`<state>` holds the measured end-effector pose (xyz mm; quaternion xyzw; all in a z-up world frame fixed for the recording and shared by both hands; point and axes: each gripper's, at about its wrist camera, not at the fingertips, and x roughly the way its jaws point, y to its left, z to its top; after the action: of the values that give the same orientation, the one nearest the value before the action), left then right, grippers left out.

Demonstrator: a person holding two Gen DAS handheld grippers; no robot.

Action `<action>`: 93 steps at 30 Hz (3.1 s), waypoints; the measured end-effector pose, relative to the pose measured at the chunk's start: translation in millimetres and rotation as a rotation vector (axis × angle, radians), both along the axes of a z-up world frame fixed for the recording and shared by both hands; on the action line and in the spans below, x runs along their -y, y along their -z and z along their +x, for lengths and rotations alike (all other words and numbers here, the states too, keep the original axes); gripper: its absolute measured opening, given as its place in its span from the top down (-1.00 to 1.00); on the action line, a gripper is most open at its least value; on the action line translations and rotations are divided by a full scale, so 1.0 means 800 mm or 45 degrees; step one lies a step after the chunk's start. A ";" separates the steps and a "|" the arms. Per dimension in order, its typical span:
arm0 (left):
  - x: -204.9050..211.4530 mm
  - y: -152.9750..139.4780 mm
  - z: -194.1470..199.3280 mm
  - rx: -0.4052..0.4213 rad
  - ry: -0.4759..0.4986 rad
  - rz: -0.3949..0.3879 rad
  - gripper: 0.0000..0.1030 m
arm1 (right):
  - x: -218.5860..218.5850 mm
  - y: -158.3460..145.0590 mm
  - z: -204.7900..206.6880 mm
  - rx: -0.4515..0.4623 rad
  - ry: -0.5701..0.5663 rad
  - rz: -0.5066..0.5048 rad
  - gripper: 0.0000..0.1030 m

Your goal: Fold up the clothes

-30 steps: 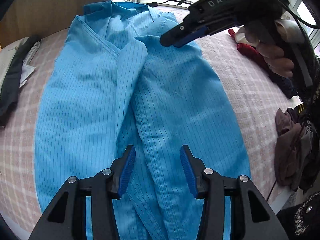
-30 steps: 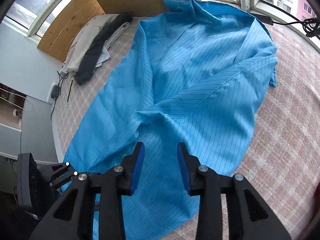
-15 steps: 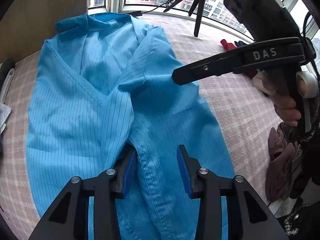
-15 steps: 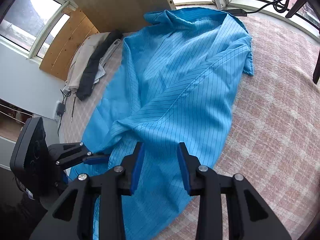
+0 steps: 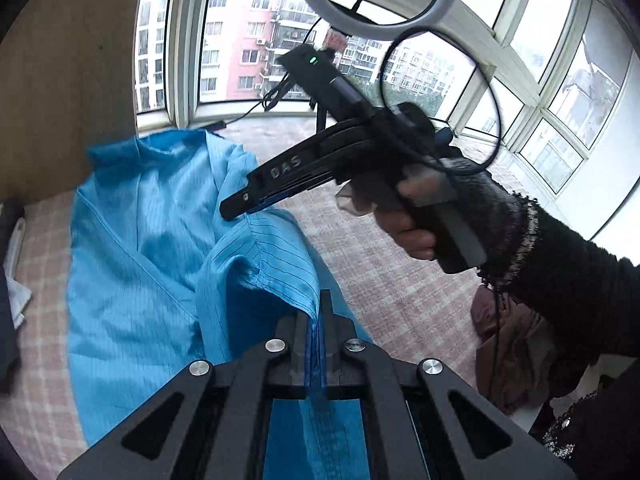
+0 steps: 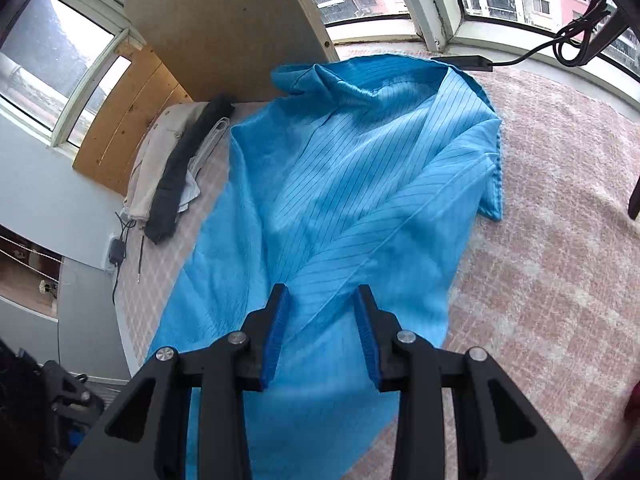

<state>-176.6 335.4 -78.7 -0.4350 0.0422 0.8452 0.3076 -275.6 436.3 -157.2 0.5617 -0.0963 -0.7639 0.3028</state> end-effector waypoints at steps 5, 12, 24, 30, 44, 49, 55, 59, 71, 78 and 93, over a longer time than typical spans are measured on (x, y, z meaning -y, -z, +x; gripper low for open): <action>0.036 0.044 -0.031 0.050 -0.134 -0.228 0.91 | 0.002 0.004 -0.013 -0.054 0.020 0.069 0.35; 0.086 0.083 -0.045 0.208 -0.223 -0.095 0.68 | -0.008 -0.004 -0.030 -0.164 0.090 0.121 0.35; 0.074 0.083 -0.067 0.196 -0.237 0.014 0.58 | -0.044 0.046 -0.096 0.115 0.367 0.177 0.35; 0.086 0.052 -0.042 0.083 -0.228 0.079 0.85 | -0.051 0.021 -0.071 -0.137 0.395 0.204 0.94; 0.161 0.027 0.011 0.188 -0.330 -0.003 0.59 | -0.068 -0.035 -0.001 -0.056 0.268 0.123 0.43; 0.156 0.012 0.092 0.263 -0.201 0.015 0.52 | -0.074 -0.076 0.107 -0.031 0.145 0.010 0.40; 0.124 0.051 0.213 0.442 -0.115 0.002 0.45 | -0.092 -0.087 0.269 0.002 0.104 -0.021 0.33; 0.103 0.078 0.290 0.514 -0.073 -0.007 0.45 | -0.089 -0.071 0.369 0.058 0.108 -0.064 0.32; 0.055 0.107 0.360 0.220 0.013 -0.267 0.78 | -0.007 0.003 0.507 0.161 0.128 0.022 0.31; 0.068 0.093 0.423 0.077 -0.026 -0.459 0.60 | 0.050 -0.018 0.483 -0.027 0.064 0.097 0.15; 0.222 0.089 0.414 0.082 -0.344 -0.401 0.49 | 0.137 0.019 0.489 0.004 -0.098 0.121 0.24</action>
<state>154.6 157.5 -149.7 -0.5062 0.1054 0.8474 0.1207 115.8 326.3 -172.4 0.5801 -0.0386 -0.7544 0.3049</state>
